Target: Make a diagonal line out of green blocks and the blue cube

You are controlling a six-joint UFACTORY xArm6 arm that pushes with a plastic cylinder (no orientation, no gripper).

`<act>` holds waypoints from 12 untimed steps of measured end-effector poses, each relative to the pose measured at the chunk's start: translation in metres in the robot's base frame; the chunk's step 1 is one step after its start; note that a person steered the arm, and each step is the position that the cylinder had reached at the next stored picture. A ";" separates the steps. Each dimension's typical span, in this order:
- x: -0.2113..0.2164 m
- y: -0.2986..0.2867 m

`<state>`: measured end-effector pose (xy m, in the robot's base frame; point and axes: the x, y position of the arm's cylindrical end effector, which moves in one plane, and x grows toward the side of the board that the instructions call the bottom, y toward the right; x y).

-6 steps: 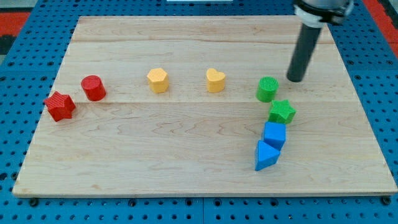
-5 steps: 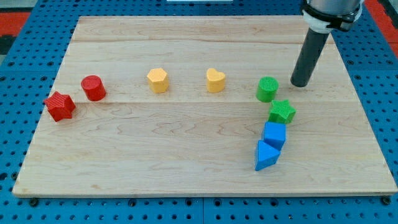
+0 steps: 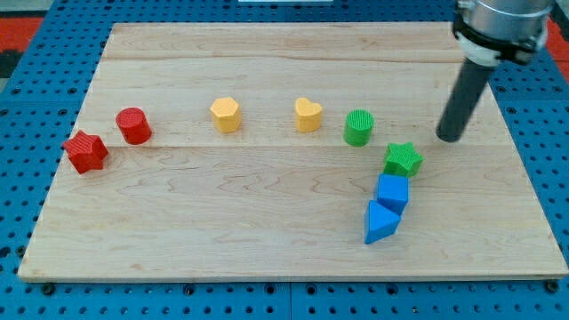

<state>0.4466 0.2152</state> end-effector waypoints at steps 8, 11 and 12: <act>0.171 -0.026; 0.144 -0.171; 0.103 -0.171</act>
<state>0.5497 0.0447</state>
